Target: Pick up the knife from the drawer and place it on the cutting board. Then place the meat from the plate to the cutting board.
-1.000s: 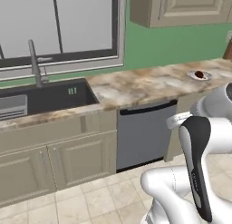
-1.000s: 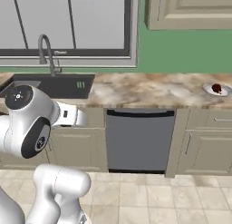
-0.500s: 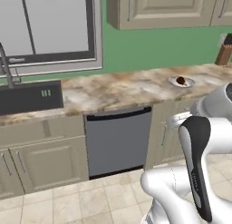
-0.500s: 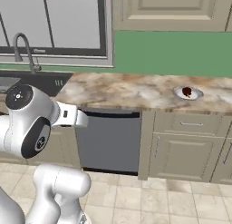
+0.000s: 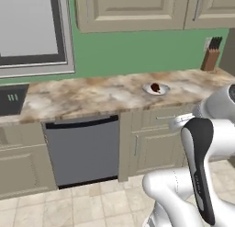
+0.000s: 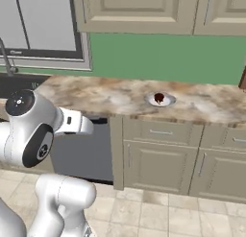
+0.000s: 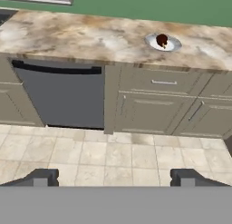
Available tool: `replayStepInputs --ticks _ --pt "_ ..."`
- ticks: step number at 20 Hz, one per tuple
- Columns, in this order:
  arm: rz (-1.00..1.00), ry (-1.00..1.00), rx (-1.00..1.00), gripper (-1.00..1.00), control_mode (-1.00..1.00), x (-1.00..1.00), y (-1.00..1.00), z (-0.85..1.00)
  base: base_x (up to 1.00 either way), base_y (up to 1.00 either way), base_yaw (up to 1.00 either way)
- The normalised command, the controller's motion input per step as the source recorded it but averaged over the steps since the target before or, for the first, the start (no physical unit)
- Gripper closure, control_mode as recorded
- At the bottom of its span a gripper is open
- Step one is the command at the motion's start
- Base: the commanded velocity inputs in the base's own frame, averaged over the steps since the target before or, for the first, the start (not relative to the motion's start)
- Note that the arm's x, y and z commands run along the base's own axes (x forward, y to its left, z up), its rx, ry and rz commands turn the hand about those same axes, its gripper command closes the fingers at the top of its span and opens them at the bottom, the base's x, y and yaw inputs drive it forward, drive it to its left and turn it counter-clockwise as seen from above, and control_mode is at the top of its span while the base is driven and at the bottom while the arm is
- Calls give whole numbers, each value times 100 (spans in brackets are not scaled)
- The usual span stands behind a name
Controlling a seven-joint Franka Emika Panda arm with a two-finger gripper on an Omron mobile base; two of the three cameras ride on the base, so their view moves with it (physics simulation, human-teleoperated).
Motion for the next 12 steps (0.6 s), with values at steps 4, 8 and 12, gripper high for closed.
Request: replayStepInputs --ticks 4,8,12 --pt "0 0 0 -100 100 0 0 0 77 -78 2" --pt "0 0 0 -100 100 0 0 0 89 -59 0" --pt "0 0 0 -100 100 0 0 0 85 -3 0"
